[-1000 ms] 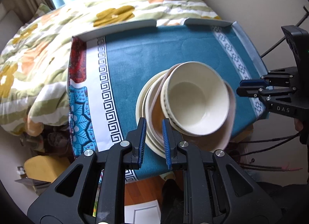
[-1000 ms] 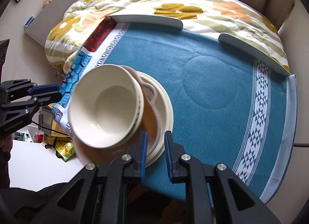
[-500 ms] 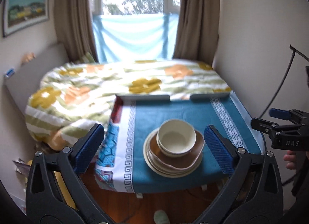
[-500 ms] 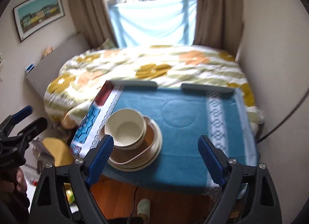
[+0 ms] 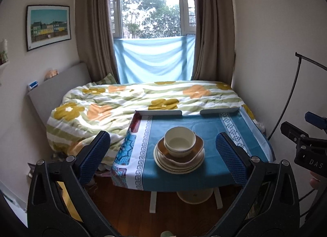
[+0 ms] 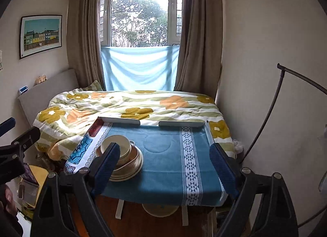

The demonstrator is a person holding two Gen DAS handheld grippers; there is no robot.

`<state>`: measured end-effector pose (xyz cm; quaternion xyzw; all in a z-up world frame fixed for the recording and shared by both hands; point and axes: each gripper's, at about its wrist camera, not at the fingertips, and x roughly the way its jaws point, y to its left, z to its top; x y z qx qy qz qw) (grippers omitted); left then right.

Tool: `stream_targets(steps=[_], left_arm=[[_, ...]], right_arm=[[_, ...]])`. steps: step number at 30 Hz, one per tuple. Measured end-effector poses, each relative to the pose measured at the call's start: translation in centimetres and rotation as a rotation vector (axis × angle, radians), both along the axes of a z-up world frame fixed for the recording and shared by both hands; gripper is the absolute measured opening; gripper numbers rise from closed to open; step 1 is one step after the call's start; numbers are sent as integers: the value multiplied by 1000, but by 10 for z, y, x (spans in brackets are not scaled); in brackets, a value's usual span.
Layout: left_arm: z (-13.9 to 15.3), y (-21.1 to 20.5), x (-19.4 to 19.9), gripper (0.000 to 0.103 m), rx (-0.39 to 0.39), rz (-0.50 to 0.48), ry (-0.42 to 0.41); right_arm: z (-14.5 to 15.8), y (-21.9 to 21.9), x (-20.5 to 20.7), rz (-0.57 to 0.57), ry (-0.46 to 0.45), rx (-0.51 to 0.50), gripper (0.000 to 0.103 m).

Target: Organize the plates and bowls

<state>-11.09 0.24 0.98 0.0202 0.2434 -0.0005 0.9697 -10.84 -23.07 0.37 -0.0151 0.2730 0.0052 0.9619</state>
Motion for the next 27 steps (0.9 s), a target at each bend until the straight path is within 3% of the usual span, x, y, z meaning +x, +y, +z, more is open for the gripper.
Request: stream_targets(steps=[10,27], left_arm=[[7,-5,-28,103,-25,-27,-36],[12,0,-32,103,-11,-12,-51]], right_arm=[[5,-4,-31,-55,-34,23,87],[12,5,-34,-56,-69,20,87]])
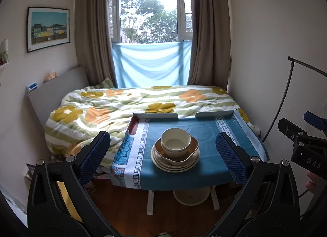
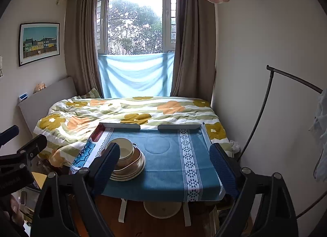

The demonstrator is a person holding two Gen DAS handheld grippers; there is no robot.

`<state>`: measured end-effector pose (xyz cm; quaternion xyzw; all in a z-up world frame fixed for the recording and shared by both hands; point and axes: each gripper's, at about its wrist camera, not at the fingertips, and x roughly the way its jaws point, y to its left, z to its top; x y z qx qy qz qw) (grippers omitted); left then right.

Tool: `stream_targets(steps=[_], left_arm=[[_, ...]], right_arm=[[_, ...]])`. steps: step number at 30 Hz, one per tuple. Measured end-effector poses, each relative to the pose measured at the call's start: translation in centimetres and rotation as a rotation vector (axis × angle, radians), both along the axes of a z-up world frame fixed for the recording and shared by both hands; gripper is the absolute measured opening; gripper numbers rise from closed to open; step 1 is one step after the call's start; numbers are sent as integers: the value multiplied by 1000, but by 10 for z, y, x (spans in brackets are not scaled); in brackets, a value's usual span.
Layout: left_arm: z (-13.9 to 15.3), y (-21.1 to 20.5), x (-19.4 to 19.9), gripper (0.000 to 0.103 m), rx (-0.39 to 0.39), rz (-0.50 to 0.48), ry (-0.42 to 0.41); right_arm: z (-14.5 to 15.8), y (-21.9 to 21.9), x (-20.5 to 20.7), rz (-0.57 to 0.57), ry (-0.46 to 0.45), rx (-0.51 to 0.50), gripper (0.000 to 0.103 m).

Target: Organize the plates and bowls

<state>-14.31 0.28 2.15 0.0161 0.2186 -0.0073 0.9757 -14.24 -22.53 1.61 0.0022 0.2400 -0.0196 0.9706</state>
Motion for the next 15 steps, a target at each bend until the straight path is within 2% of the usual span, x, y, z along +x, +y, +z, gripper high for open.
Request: stream_targets(steps=[15], left_arm=[[0,-1,0,103,-4,0,2]], right_arm=[[1,-2,2,-4,1,-4,87]])
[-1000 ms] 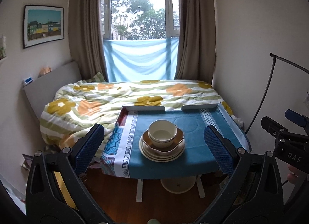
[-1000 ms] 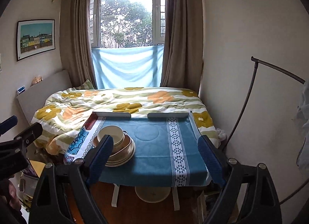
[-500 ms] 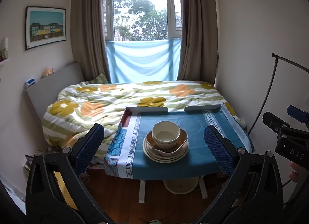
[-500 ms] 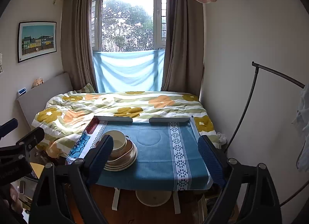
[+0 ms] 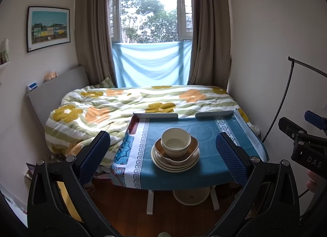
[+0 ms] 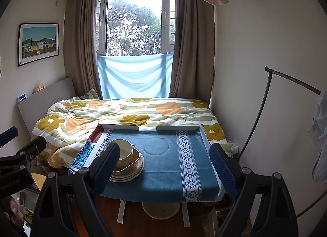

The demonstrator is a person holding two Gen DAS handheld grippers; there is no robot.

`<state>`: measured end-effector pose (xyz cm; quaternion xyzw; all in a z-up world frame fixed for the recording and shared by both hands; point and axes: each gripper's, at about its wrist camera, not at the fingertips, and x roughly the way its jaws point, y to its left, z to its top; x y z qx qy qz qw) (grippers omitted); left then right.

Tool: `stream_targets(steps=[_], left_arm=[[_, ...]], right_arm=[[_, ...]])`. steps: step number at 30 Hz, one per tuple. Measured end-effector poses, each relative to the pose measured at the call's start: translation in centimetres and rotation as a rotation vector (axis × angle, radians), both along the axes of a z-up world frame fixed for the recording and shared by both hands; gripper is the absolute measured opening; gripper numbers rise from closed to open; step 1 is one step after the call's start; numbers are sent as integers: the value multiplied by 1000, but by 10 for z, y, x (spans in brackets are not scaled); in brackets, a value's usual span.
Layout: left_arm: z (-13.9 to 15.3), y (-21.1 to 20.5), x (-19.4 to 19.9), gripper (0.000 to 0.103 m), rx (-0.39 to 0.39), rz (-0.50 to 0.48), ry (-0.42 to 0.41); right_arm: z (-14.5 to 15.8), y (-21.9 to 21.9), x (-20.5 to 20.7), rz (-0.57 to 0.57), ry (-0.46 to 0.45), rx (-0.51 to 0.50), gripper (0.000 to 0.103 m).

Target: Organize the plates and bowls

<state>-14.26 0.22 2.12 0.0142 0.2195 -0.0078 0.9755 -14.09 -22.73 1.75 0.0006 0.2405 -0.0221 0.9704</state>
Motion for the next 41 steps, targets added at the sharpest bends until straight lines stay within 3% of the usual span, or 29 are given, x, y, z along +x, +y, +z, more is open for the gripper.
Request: stream_targets(steps=[24,41], left_arm=[[0,1,-1,103,10,10,0],[2,7,-6,103,34,44,-44]], right_arm=[[1,0,0,0,-2,0,87],[2,-1,2,0,-2,-2,87]])
